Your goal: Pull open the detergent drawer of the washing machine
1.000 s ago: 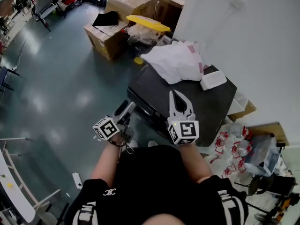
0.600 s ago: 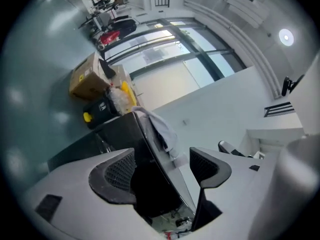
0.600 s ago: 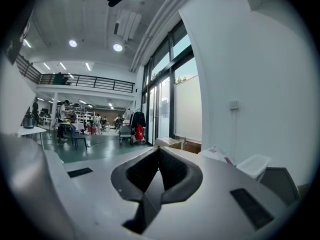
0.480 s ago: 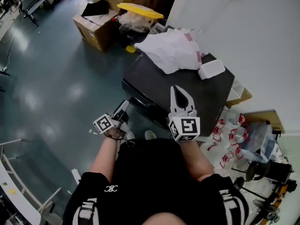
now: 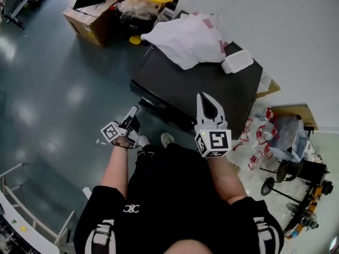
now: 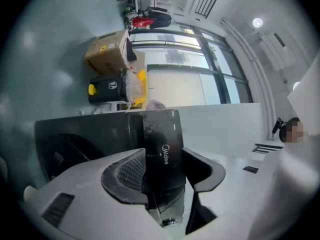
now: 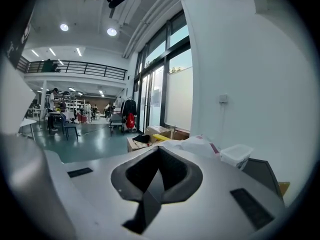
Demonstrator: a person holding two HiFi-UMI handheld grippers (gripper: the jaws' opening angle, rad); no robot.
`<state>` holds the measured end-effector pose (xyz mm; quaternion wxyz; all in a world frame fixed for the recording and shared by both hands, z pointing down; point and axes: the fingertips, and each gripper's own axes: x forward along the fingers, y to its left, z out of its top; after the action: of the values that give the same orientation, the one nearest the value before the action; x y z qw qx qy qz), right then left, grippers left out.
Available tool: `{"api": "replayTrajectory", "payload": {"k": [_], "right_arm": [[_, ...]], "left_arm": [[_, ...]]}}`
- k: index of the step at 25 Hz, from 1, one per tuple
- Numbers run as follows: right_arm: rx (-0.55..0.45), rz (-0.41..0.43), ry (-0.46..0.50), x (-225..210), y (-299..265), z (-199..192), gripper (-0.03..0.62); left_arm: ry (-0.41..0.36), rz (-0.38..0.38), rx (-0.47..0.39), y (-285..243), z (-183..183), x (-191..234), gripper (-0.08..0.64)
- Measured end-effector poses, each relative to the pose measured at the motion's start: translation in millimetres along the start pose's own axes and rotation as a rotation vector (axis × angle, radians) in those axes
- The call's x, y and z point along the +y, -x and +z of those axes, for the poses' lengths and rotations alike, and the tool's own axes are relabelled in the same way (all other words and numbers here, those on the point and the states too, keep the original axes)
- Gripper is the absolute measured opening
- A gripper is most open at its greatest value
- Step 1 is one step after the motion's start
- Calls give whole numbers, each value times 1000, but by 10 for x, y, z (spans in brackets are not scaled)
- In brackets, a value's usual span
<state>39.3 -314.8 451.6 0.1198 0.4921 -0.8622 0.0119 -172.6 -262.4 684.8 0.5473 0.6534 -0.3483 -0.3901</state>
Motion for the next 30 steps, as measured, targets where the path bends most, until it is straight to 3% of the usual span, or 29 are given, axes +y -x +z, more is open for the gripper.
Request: {"api": "replayTrajectory", "payload": {"k": [3, 13, 19, 30], "right_arm": [[27, -28, -12, -37, 24, -92, 3], [97, -135, -9, -64, 278, -283, 3], [124, -175, -3, -68, 366, -353, 3], [147, -161, -4, 51, 429, -463, 3]], "left_arm": [[29, -21, 49, -97, -54, 143, 195], [115, -64, 156, -309, -143, 388, 212], [162, -112, 122, -407, -77, 463, 215], [160, -163, 95, -399, -18, 447, 213]]}}
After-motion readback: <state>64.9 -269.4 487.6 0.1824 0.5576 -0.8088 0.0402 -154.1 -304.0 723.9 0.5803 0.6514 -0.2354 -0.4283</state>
